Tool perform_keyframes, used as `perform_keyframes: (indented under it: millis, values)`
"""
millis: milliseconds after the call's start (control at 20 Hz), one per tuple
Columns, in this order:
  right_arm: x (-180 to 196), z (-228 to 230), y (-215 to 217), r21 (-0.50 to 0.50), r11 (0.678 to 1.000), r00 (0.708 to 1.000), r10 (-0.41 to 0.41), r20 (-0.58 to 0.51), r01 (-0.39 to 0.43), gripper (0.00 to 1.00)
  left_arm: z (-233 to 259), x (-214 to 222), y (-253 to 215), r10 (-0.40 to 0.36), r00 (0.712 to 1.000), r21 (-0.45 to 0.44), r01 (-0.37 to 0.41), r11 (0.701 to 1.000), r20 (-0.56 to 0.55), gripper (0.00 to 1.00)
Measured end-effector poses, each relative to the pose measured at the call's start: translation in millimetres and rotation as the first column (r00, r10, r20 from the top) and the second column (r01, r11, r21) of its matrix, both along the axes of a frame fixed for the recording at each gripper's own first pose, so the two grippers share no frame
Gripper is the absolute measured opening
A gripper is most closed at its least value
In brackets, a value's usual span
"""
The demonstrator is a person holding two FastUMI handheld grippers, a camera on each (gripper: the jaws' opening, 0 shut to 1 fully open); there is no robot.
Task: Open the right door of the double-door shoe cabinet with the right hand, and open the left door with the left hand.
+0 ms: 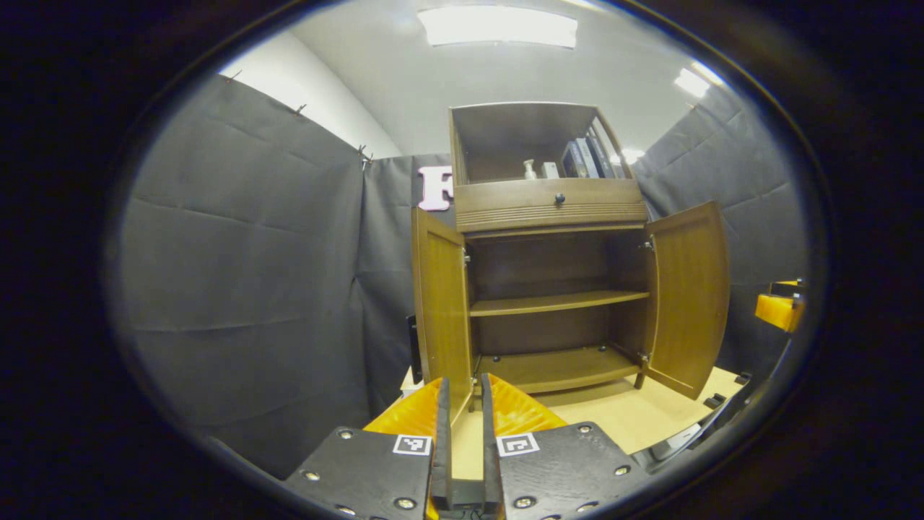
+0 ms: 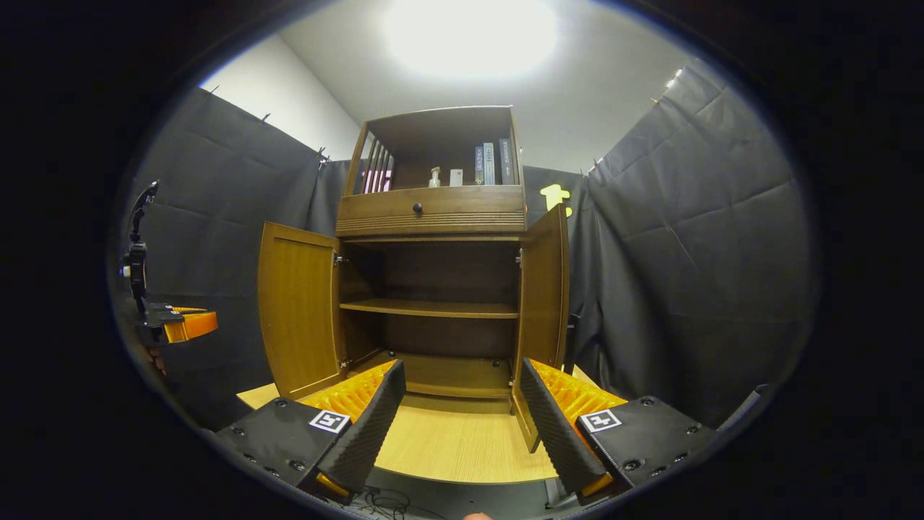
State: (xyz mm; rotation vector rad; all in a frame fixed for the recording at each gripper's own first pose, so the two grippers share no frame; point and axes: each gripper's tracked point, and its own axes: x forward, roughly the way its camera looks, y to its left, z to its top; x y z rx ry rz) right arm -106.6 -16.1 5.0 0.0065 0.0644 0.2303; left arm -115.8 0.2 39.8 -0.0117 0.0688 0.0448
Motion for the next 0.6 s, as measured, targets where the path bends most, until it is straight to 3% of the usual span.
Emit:
perform_keyframes:
  millis: [300, 450, 500, 600]
  values:
    - [-3, 0, -3, -0.002, 1.000, 1.000, -0.013, 0.000, 0.013, 0.96, 2, -7, 9, 0.015, 1.000, -0.002, -0.015, 1.000, 0.017, 0.21]
    - [-4, -1, -4, -0.001, 1.000, 1.000, -0.018, 0.000, 0.018, 1.00, 4, -9, 11, 0.016, 1.000, 0.010, -0.016, 1.000, 0.025, 0.22]
    - [-4, -1, -4, 0.000, 1.000, 1.000, -0.018, -0.002, 0.018, 1.00, 4, -9, 11, 0.017, 1.000, 0.019, -0.017, 1.000, 0.025, 0.32]
    - [-5, -2, -5, 0.002, 1.000, 1.000, -0.019, -0.004, 0.019, 0.97, 7, -12, 12, 0.021, 0.999, 0.032, -0.022, 0.999, 0.031, 0.35]
